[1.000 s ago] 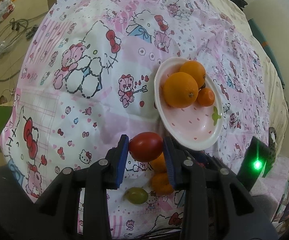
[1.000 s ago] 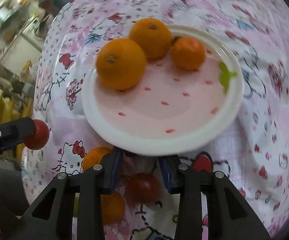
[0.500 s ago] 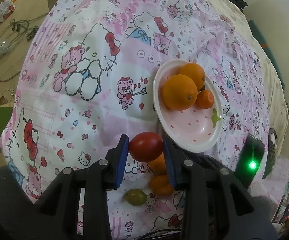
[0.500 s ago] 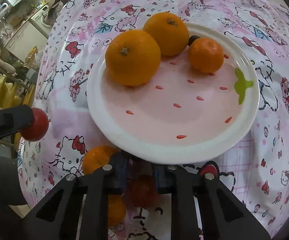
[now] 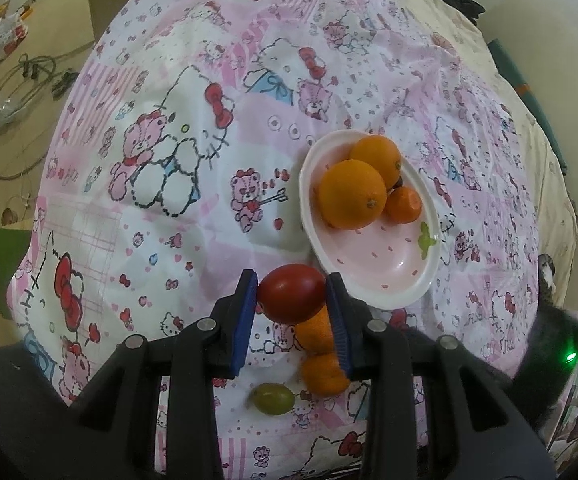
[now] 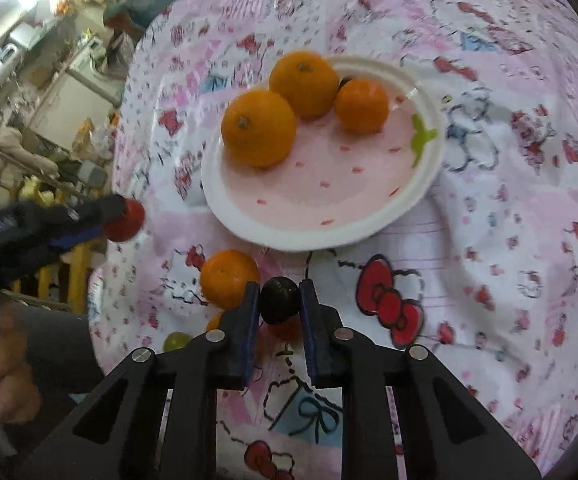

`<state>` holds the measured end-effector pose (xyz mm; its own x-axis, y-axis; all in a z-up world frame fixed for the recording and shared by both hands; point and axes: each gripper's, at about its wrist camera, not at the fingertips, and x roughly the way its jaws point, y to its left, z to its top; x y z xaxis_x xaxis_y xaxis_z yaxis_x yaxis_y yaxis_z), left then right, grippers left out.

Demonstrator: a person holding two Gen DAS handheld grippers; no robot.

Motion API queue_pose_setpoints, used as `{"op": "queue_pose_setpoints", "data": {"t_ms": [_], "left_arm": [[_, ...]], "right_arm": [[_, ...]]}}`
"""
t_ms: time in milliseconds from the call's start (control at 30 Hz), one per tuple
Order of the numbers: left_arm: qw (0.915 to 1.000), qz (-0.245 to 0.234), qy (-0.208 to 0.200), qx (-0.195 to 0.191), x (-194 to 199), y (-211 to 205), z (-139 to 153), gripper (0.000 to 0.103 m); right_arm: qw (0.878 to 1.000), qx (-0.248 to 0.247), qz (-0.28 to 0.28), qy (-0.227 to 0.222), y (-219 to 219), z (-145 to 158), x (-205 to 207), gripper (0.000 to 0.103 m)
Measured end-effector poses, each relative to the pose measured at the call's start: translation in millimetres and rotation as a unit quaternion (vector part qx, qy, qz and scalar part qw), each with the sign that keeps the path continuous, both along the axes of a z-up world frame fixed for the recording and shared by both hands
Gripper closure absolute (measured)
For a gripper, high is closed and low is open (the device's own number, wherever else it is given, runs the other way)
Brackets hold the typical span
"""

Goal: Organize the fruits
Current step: 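Lower the tomato onto the plate with left while right lowers the dark grape onto it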

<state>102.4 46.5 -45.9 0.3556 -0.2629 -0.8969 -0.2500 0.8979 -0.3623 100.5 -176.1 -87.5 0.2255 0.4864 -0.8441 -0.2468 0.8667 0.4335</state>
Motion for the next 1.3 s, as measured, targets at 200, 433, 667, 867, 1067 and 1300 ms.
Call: {"op": "queue_pose_setpoints", "data": {"t_ms": [200,433,667,867,1067,1300], "left_arm": [[0.9997,-0.017,-0.020,0.003,4.9,-13.6,4.7,0.072],[0.9975,-0.063,-0.027,0.013,20.2,-54.3,-3.6,0.072],[0.9938,-0.106,-0.027,0.013,40.0,-95.6,-21.1,0.072],[0.9935,-0.111,-0.023,0.014,47.6,-101.9,-32.8,0.072],[0.9938,-0.109,-0.013,0.021,50.6,-104.2,-39.5,0.071],[0.9919,-0.117,-0.009,0.051,53.0,-106.7,-40.7,0.071]], "right_arm": [[0.999,0.025,-0.025,-0.027,-29.9,26.8,16.5,0.082],[0.998,0.037,-0.044,-0.035,-50.4,36.4,50.5,0.082],[0.997,0.061,-0.052,0.014,-60.2,13.6,90.7,0.082],[0.995,0.068,-0.060,0.036,-64.5,-2.7,105.1,0.082],[0.994,0.071,-0.066,0.048,-62.2,-12.5,107.9,0.081],[0.995,0.056,-0.062,0.050,-56.3,-18.9,106.3,0.080]]}}
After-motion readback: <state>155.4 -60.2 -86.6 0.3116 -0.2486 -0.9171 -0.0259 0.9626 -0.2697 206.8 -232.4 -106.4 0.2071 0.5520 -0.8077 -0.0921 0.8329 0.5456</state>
